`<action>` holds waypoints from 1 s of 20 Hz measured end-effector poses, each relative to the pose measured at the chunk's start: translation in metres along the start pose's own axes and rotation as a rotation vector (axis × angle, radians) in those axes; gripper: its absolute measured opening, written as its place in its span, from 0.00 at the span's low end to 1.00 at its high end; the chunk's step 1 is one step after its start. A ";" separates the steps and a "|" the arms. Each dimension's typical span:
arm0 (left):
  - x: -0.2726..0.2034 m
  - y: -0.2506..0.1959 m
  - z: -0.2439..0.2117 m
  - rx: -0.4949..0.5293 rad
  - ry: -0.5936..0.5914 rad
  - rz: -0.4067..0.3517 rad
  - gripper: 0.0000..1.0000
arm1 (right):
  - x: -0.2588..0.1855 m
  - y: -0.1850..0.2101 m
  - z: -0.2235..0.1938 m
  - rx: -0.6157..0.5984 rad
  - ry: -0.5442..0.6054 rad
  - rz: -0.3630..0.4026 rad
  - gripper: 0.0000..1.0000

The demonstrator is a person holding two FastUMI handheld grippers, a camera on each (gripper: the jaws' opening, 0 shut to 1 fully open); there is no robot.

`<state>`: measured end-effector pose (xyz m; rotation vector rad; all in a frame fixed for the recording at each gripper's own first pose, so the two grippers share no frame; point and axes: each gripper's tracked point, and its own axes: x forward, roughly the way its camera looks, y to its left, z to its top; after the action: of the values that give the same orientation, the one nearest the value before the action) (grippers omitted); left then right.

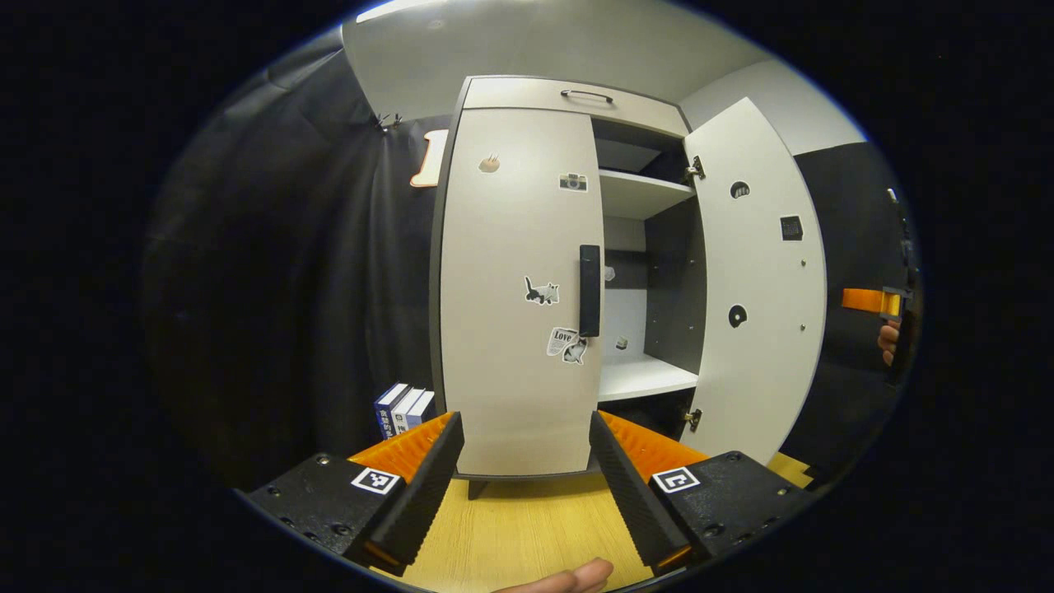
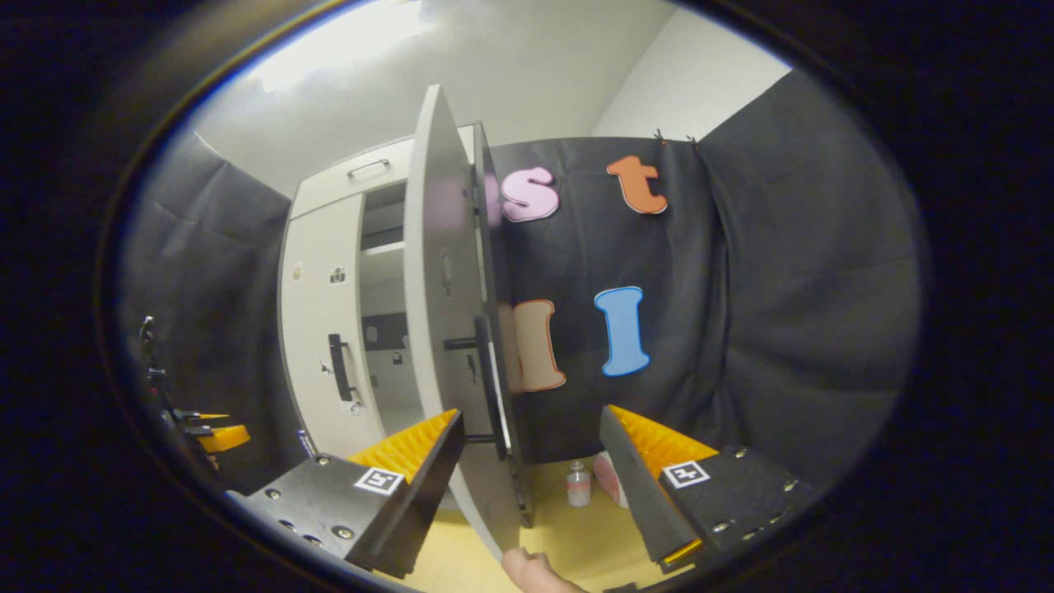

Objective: Open the right door of the double-door shoe cabinet with the right hand, and open the left door with the left hand.

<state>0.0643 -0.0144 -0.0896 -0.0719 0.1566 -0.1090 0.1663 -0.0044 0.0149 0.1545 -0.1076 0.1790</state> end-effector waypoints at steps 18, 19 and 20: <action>0.137 -0.037 0.059 0.000 -0.006 -0.039 0.95 | -0.103 0.160 -0.040 -0.162 -0.033 0.057 0.98; 0.146 -0.042 0.061 -0.005 -0.011 -0.046 0.94 | -0.103 0.162 -0.042 -0.168 -0.032 0.063 0.98; 0.156 -0.046 0.065 -0.007 -0.024 -0.049 0.96 | -0.103 0.163 -0.045 -0.180 -0.028 0.061 0.98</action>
<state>0.2230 -0.0740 -0.0456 -0.0844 0.1316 -0.1569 0.0398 0.1440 -0.0178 -0.0262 -0.1555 0.2267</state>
